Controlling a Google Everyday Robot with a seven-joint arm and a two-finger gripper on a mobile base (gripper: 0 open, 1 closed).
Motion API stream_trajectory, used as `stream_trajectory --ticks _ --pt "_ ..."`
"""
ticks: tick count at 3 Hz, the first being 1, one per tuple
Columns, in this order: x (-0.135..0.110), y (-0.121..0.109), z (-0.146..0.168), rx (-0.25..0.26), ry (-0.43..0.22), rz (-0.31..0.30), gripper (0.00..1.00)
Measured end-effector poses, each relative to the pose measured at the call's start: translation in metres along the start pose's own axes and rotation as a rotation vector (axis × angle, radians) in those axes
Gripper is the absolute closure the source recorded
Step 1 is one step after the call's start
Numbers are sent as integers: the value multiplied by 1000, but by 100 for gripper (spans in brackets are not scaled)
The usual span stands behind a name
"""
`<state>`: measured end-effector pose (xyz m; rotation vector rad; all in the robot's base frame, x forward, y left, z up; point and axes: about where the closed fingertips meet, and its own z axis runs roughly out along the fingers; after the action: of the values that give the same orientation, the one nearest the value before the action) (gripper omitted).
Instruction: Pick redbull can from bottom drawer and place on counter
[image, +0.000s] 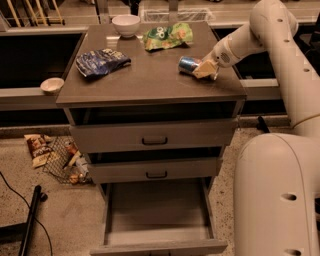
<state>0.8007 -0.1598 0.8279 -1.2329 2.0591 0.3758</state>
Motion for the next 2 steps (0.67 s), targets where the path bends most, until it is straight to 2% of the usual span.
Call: stream_trajectory --ticks 1,2 --pt "-1 -4 -1 5 -8 6 11" --pt "-10 -12 -16 37 -45 -6 0"
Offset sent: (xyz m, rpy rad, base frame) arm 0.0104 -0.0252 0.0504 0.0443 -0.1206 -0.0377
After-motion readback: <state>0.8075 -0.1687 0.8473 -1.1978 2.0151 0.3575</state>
